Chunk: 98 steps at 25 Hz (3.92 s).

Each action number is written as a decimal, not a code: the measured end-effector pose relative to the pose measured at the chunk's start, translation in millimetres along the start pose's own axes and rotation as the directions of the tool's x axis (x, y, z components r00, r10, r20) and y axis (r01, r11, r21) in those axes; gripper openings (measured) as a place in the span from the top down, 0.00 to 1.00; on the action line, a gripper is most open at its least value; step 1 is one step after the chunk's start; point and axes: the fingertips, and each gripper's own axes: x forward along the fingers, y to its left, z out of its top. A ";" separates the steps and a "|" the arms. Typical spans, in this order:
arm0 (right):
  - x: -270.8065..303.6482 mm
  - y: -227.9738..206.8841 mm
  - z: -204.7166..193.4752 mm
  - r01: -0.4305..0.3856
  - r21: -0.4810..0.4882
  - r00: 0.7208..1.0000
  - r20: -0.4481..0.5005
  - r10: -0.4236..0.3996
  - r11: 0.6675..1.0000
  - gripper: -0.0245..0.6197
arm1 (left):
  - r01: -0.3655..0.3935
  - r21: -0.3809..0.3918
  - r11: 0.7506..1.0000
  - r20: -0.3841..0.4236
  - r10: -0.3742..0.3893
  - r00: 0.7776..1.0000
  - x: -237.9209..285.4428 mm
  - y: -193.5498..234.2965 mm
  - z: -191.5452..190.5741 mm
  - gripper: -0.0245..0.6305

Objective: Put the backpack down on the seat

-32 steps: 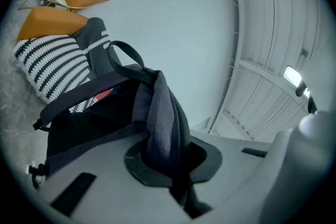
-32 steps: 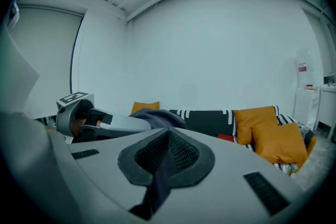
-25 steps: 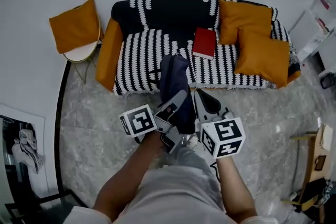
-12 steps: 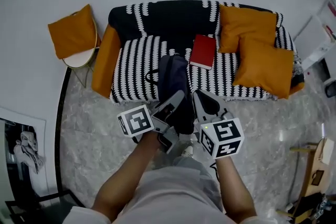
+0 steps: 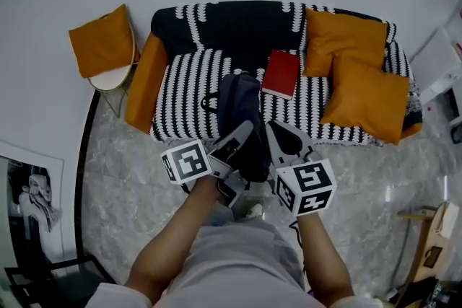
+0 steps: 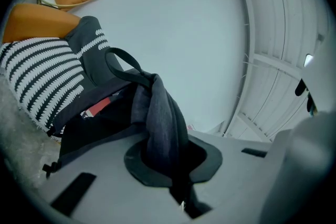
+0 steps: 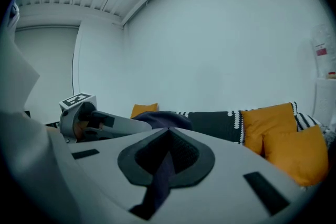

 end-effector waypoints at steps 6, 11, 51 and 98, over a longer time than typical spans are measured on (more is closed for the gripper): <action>19.6 -12.5 4.9 0.000 -0.007 1.000 -0.006 0.000 1.000 0.96 | -0.007 -0.012 1.000 -0.001 0.007 1.000 17.7 12.6 14.6 0.94; 49.1 -24.0 6.7 0.013 -0.004 1.000 -0.018 -0.013 1.000 0.96 | -0.003 -0.026 1.000 -0.012 0.003 1.000 32.4 31.1 36.2 0.94; 325.4 -128.5 31.2 0.295 0.065 0.947 -0.149 -0.283 0.953 0.96 | 0.047 -0.082 0.996 -0.287 -0.069 0.956 182.5 214.5 257.4 0.94; 466.5 -217.0 -51.5 0.096 0.191 0.958 -0.283 -0.039 0.977 0.96 | -0.097 -0.087 0.992 -0.230 0.075 0.970 282.9 352.8 267.8 0.94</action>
